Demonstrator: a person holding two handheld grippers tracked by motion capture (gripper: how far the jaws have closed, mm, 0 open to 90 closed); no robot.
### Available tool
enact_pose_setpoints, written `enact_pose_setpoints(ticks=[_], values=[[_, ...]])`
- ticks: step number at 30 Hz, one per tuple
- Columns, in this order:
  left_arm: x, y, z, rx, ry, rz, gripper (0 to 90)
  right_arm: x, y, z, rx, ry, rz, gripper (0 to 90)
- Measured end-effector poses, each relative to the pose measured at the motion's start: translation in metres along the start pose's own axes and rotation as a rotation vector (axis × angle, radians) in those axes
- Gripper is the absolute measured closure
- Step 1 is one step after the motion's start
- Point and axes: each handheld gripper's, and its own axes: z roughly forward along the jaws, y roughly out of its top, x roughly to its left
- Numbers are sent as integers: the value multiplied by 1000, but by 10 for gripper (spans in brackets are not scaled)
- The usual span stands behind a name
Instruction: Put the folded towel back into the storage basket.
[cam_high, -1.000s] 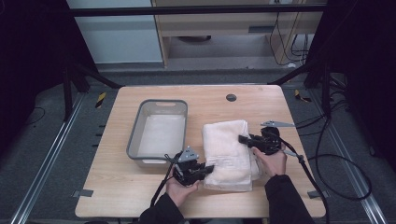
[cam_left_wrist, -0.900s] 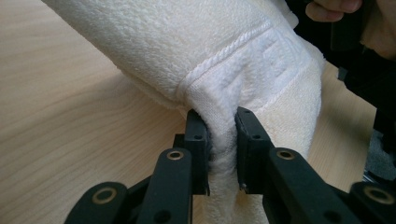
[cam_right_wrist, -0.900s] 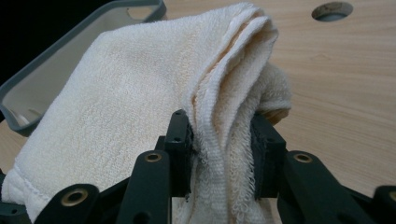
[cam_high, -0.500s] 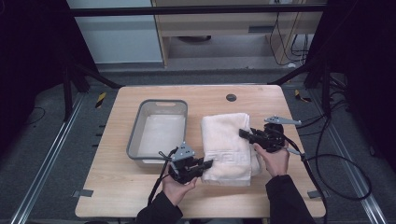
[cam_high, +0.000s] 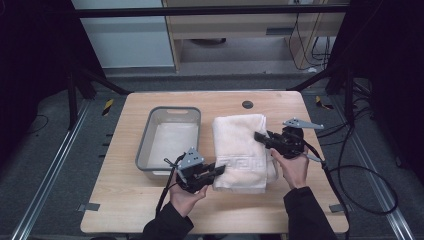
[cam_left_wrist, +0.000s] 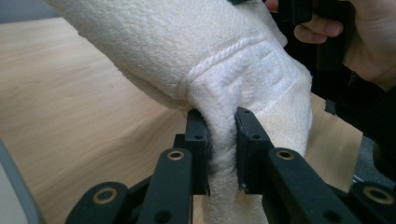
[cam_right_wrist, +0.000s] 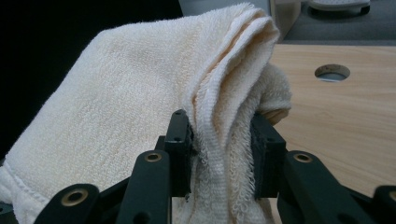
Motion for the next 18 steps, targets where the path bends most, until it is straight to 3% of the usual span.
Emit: enact_pose_setpoints(ticks=[18], values=[[15, 20, -23, -70, 24, -2, 771, 19, 23, 9, -77, -3, -8, 657]])
